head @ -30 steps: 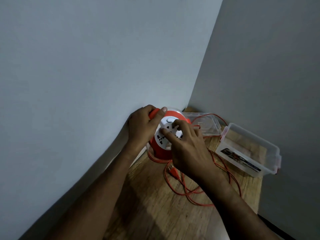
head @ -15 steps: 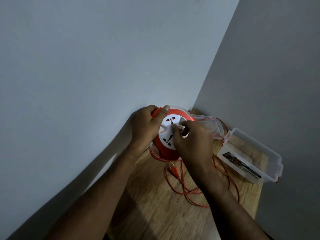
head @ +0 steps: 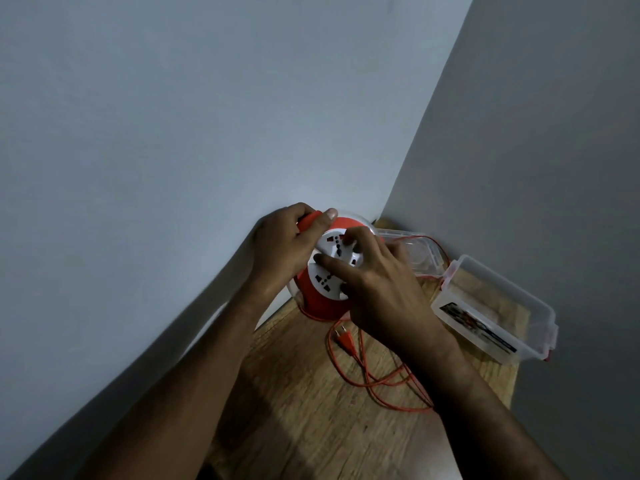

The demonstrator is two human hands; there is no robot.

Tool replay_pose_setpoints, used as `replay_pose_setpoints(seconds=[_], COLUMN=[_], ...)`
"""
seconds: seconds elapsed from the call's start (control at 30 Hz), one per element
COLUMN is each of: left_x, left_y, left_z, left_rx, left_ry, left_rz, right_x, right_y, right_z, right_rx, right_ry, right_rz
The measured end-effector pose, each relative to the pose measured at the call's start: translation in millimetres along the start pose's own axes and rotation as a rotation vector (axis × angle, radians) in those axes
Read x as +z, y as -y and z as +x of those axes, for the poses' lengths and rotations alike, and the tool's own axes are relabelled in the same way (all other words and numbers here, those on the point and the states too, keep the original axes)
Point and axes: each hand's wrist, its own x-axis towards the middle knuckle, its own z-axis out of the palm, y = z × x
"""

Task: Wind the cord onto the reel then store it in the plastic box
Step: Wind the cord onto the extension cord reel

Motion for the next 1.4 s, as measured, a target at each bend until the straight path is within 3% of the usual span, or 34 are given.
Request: replay_pose_setpoints(seconds=[0.13, 0.37, 0.43, 0.53, 0.6, 0.7, 0.8, 0.97, 1.23, 1.3, 1.4], left_x=[2, 1, -1, -7, -8, -6, -5, -4, -3, -5, -11], left_y=[-1, -7, -8, -8, -8, -7, -6, -12, -20, -21, -21], left_z=[0, 1, 0, 0, 1, 0, -2, -6, -6, -7, -6], left_rx=[0.012, -0.013, -0.038, -0.016, -0.002, 0.008, 0.007, 0.023, -0.038, -0.040, -0.004], left_ry=[-0.012, -0.036, -0.039, -0.047, -0.044, -0.047, -0.035, -0.043, -0.022, -0.023, -0.052], left_rz=[-0.018, -0.040, -0.061, -0.068, -0.072, -0.057, -0.052, -0.042, -0.093, -0.096, -0.052], right_x=[-3, -10, -16, -22, -25, -24, -22, -21, -26, -29, -37], right_y=[2, 27, 29, 25, 17, 7, 5, 7, 27, 27, 22], right_z=[4, 13, 11, 4, 3, 2, 0, 0, 11, 10, 6], right_rx=[0.050, 0.512, 0.491, 0.253, 0.075, -0.032, -0.013, 0.035, 0.454, 0.448, 0.272], right_ry=[-0.126, -0.307, -0.313, -0.407, -0.300, -0.027, 0.064, -0.074, -0.150, -0.161, -0.263], right_rz=[0.073, 0.436, 0.319, 0.171, 0.177, 0.033, -0.028, 0.026, 0.300, 0.269, 0.166])
